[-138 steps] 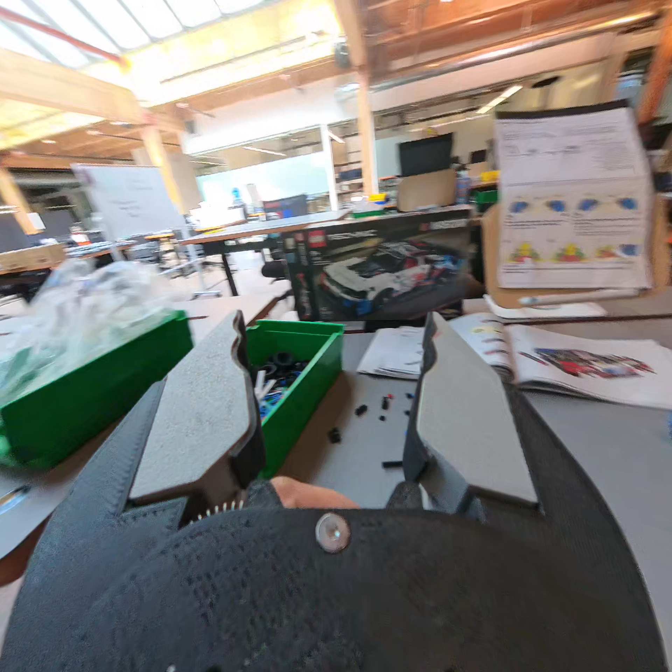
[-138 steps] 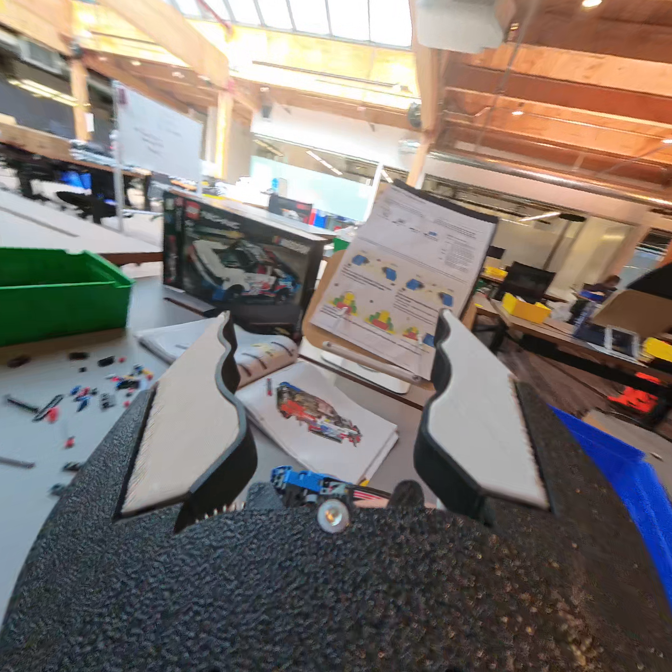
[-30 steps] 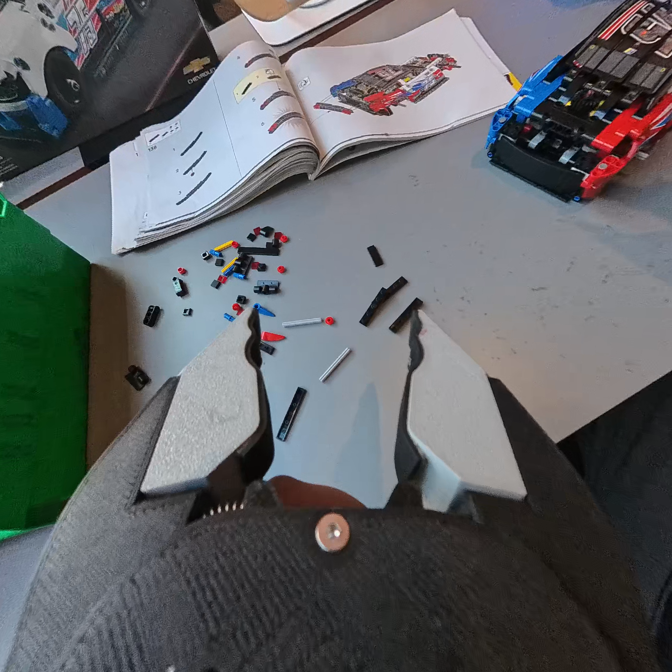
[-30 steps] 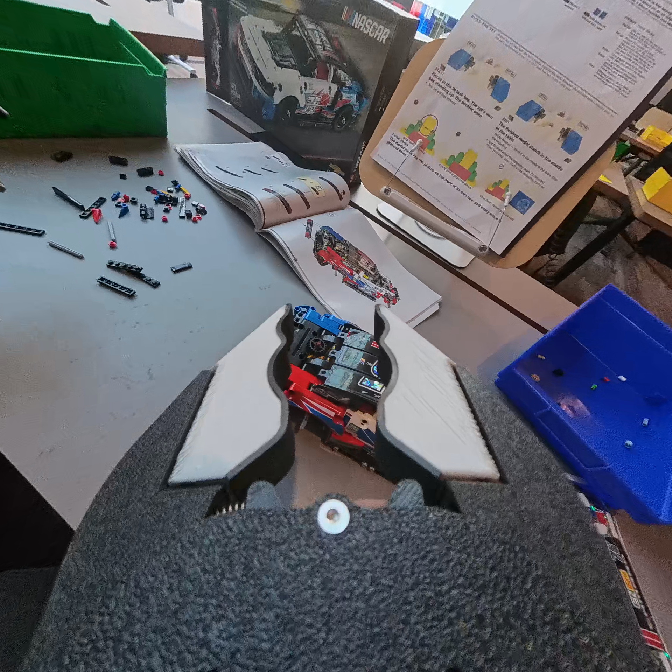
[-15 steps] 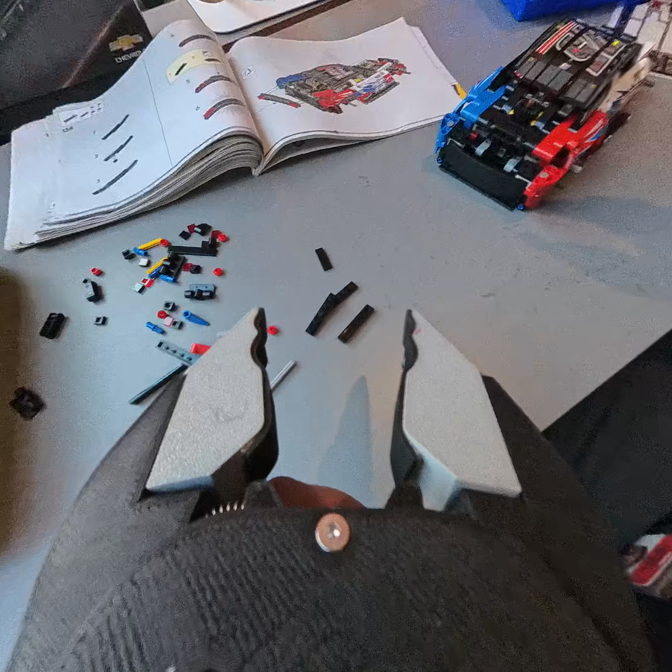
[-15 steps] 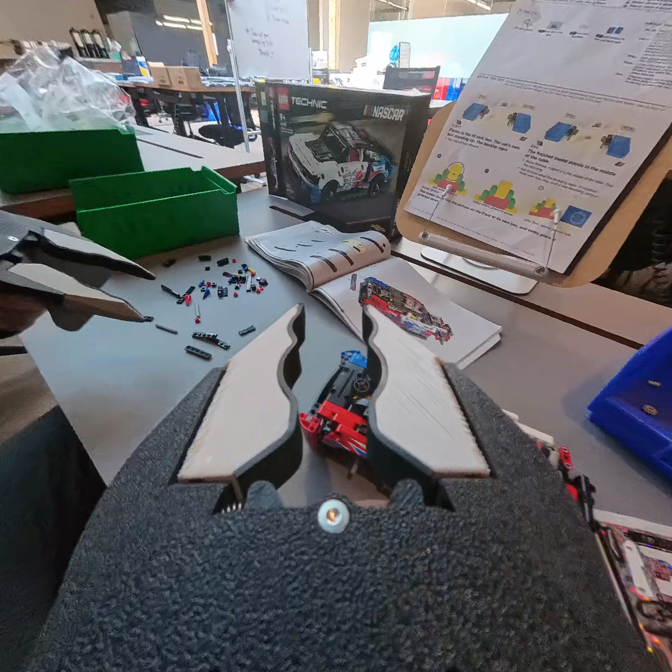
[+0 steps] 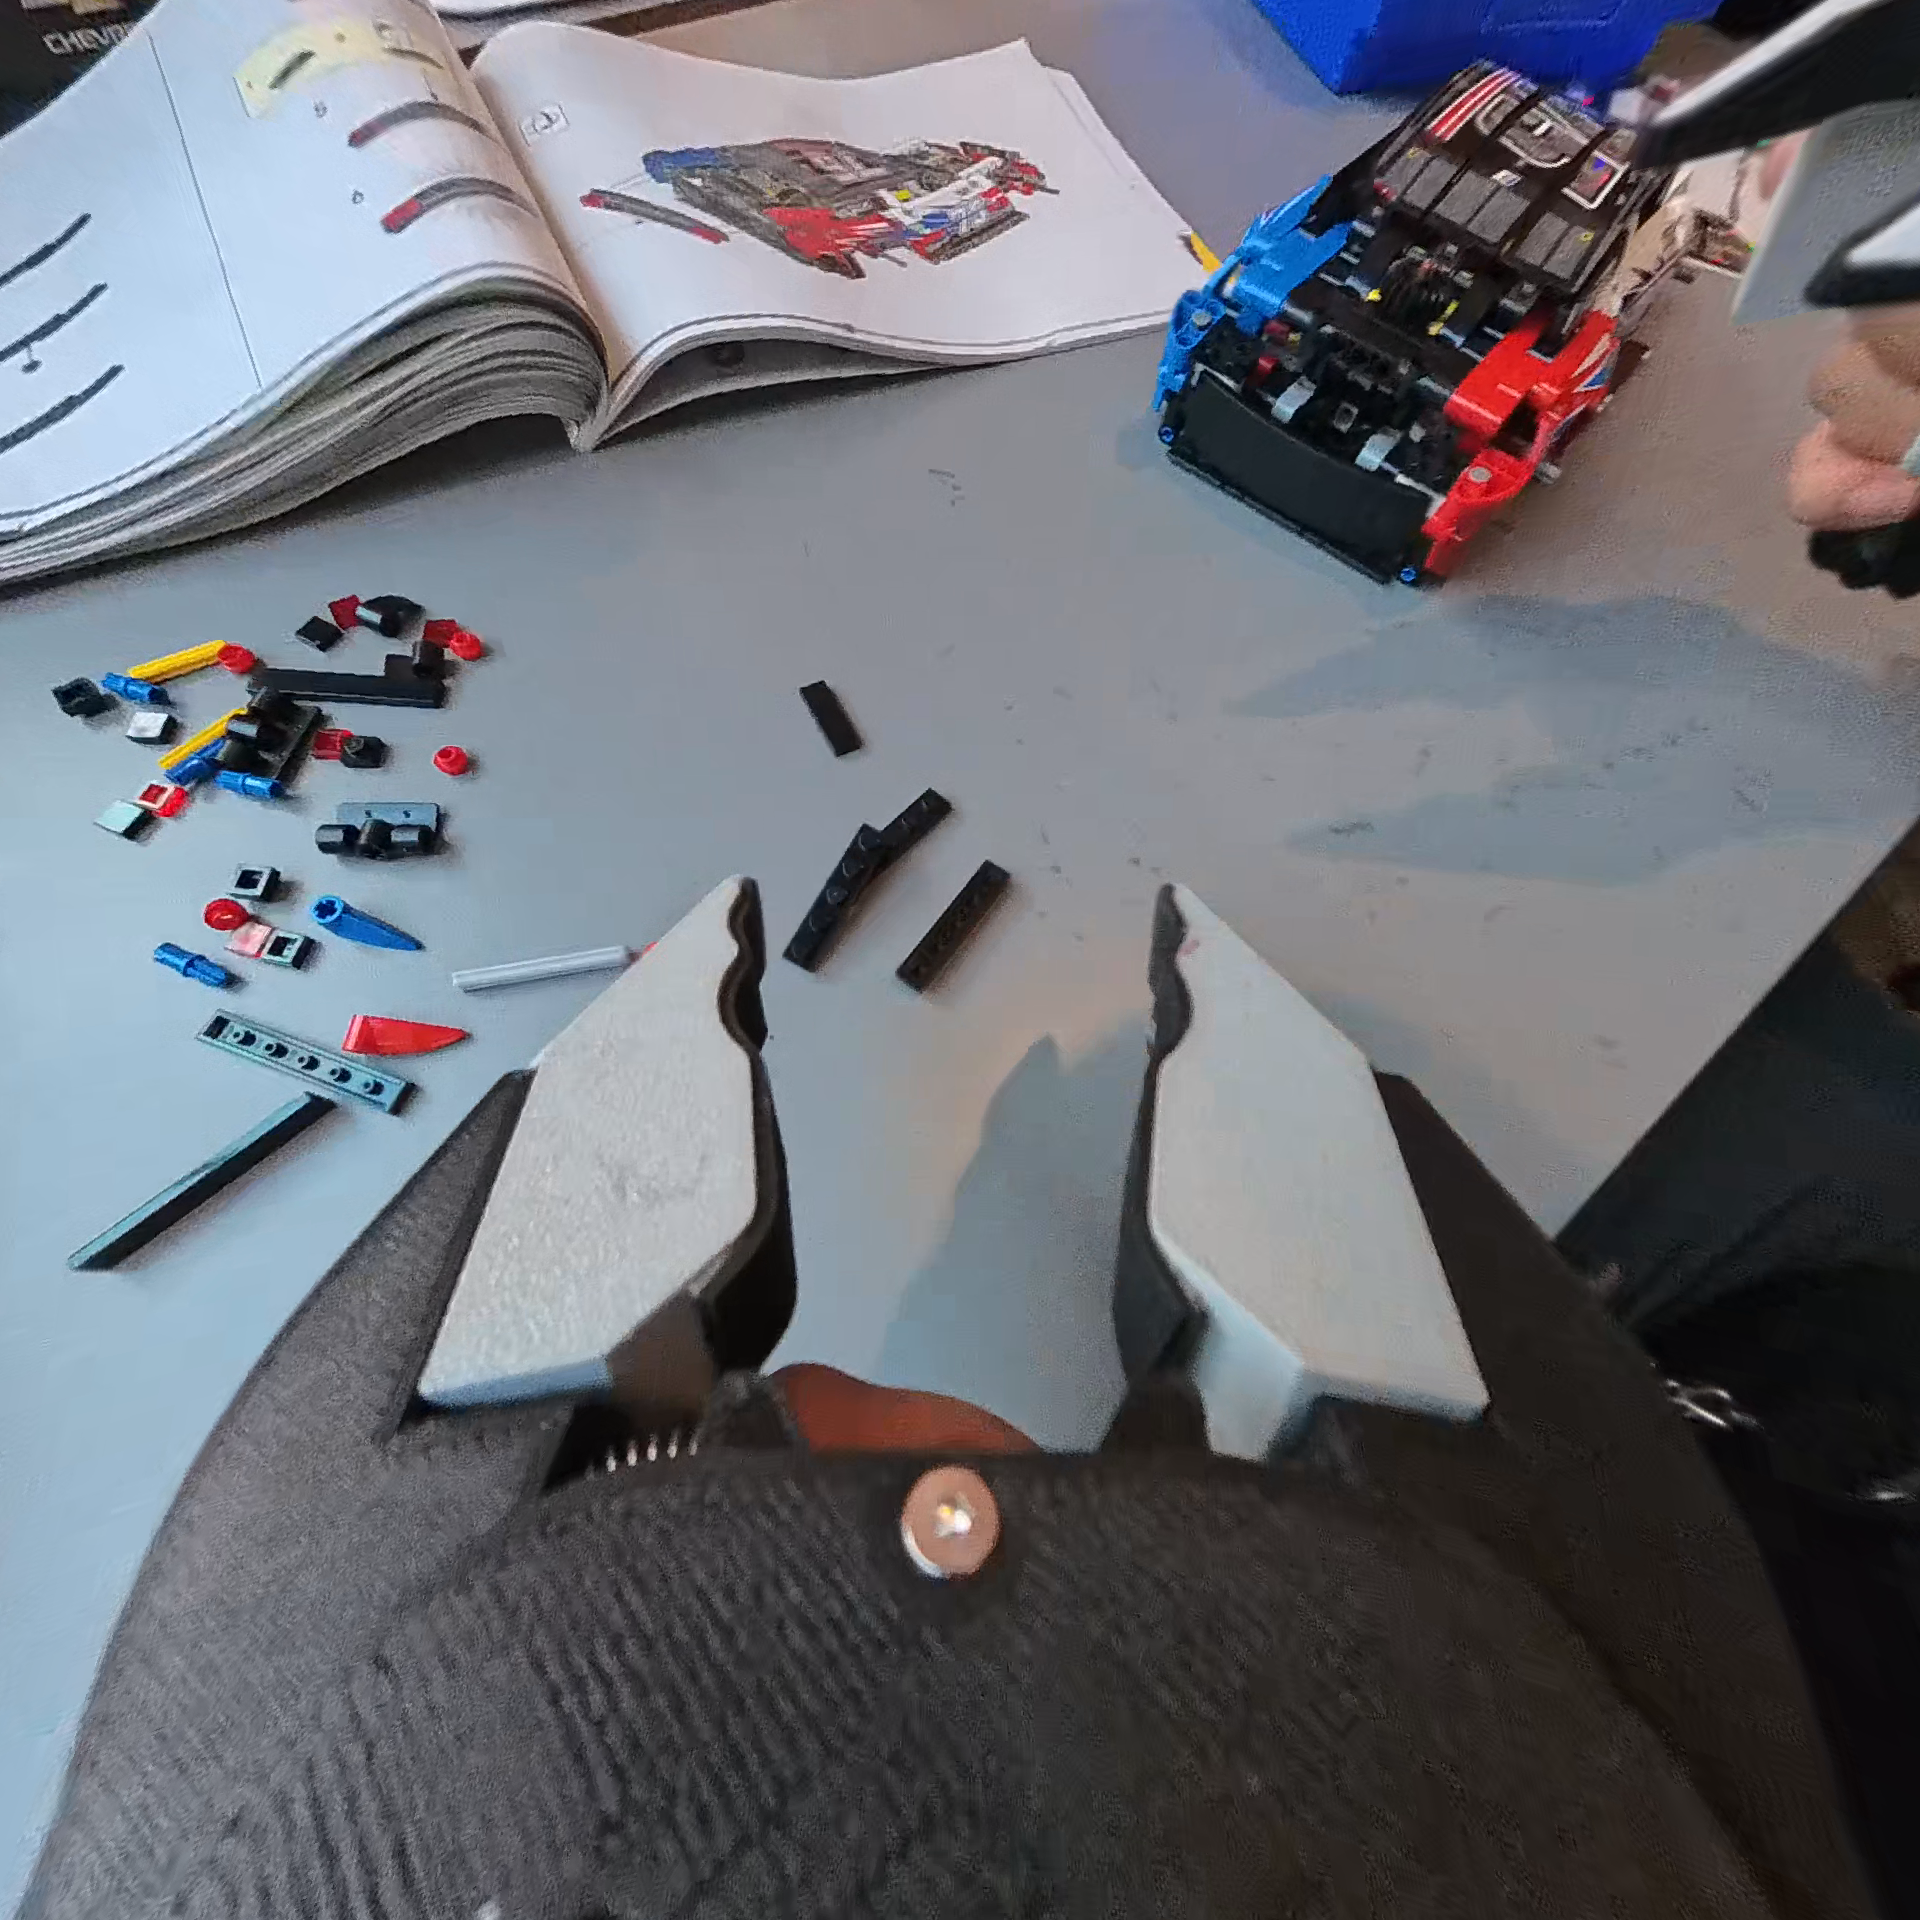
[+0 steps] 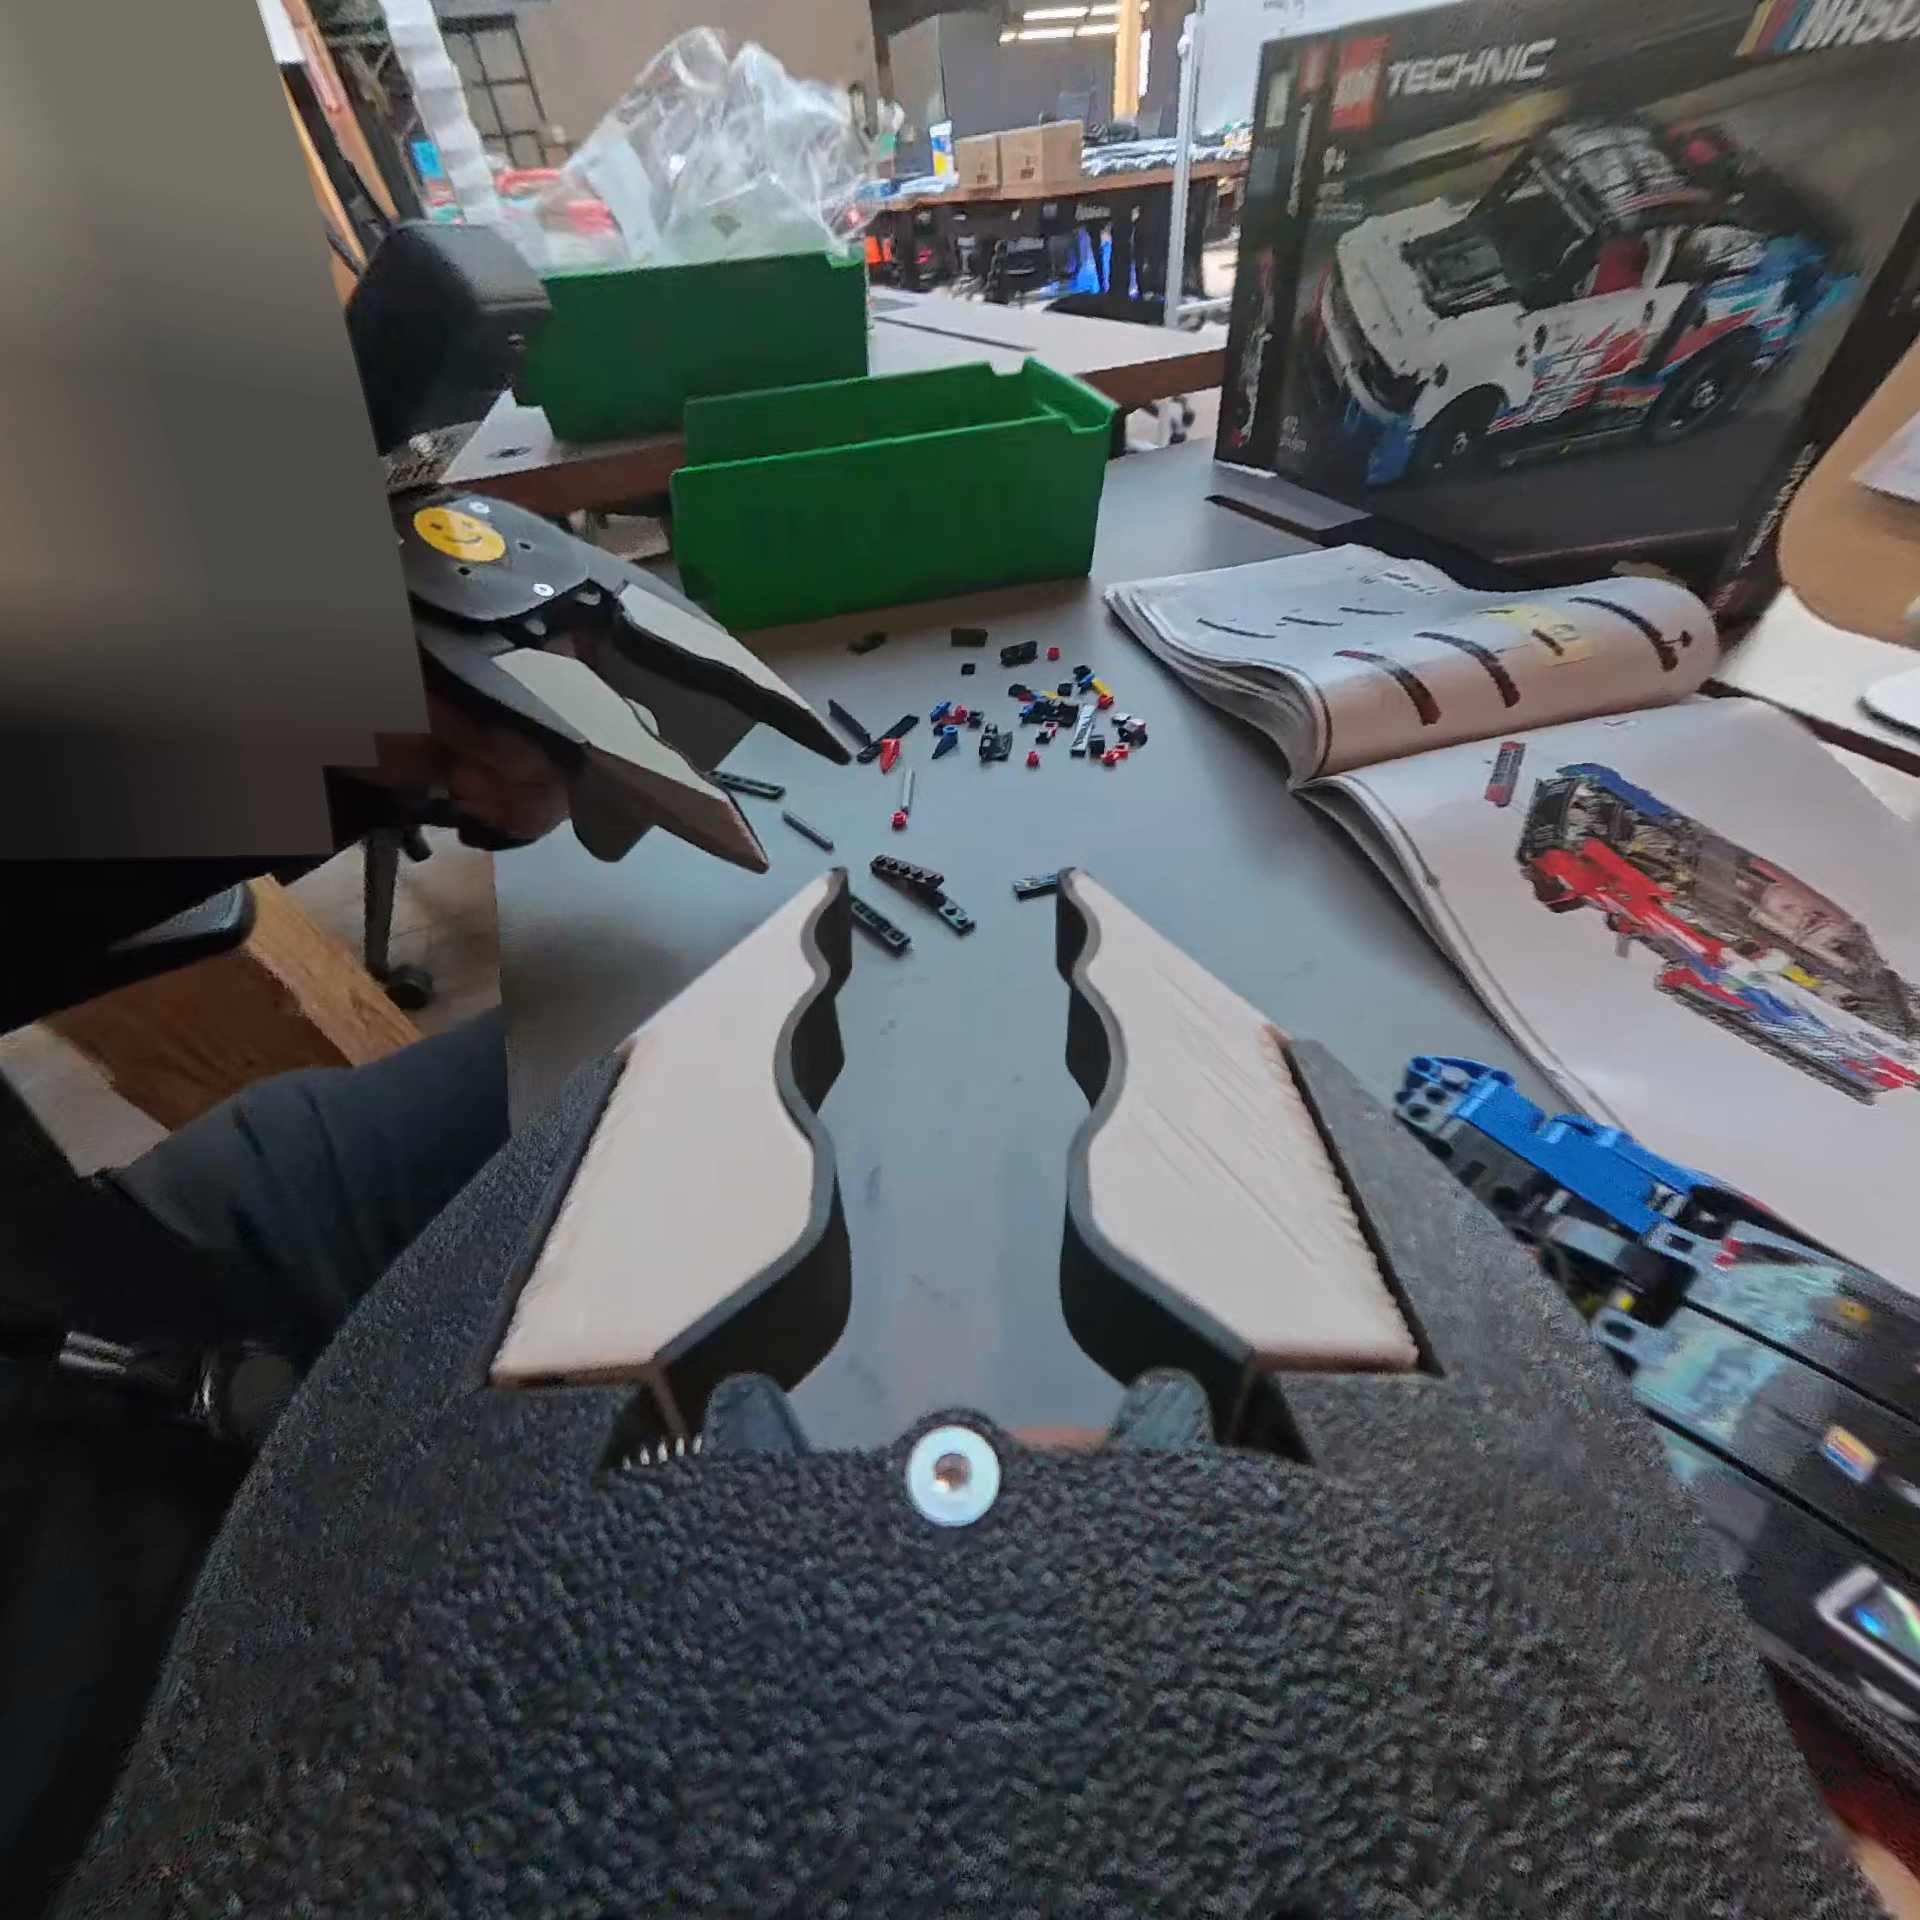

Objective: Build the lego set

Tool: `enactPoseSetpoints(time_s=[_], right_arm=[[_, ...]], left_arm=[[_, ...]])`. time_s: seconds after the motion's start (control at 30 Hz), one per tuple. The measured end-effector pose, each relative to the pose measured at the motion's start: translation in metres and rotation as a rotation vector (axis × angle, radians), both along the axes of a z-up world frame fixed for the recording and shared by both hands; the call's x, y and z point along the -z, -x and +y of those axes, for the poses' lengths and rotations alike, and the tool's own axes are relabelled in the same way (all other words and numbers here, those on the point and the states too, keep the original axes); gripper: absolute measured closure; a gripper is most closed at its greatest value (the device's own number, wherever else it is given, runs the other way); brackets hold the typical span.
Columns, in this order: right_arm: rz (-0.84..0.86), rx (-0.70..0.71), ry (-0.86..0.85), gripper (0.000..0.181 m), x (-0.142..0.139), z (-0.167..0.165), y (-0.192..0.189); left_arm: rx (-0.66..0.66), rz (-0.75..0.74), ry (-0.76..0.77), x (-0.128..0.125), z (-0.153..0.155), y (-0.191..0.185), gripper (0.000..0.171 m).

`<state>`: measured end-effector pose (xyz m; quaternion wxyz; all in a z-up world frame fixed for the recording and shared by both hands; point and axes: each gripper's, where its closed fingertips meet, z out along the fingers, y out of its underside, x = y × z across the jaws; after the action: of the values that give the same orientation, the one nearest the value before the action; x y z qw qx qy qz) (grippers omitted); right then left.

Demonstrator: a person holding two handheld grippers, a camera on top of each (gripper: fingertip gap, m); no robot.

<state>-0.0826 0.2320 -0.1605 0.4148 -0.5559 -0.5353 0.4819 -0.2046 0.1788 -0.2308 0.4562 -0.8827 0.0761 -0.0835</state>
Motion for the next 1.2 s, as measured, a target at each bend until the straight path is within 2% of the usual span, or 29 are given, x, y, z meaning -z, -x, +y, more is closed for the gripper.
enactPoseSetpoints(time_s=[0.13,0.23,0.37,0.57,0.7,0.9,1.03,1.2], right_arm=[[-0.023,-0.109,0.066,0.139,0.018,-0.017,0.02],[0.005,-0.123,0.133,0.14,0.013,-0.02,0.025],[-0.005,-0.121,0.067,0.14,0.006,-0.02,0.025],[-0.058,-0.063,-0.012,0.14,0.012,-0.011,0.021],[-0.075,-0.046,-0.035,0.14,0.009,-0.009,0.016],[-0.049,-0.035,-0.046,0.141,-0.003,-0.012,0.004],[-0.08,0.024,-0.077,0.141,-0.003,-0.002,-0.007],[-0.094,0.033,-0.096,0.141,-0.005,-0.002,-0.013]], left_arm=[[0.013,-0.02,0.088,0.018,-0.006,-0.003,0.094],[0.008,-0.025,0.071,0.017,-0.015,-0.004,0.096],[-0.034,0.014,0.061,0.012,-0.023,0.006,0.096],[-0.057,0.067,0.059,0.013,-0.019,0.007,0.1],[-0.086,0.206,0.092,0.026,-0.02,0.021,0.101],[-0.102,0.146,0.102,0.019,-0.017,0.021,0.103],[-0.102,0.188,0.109,0.018,-0.019,0.021,0.103],[-0.078,0.203,0.093,0.009,-0.018,0.015,0.103]])
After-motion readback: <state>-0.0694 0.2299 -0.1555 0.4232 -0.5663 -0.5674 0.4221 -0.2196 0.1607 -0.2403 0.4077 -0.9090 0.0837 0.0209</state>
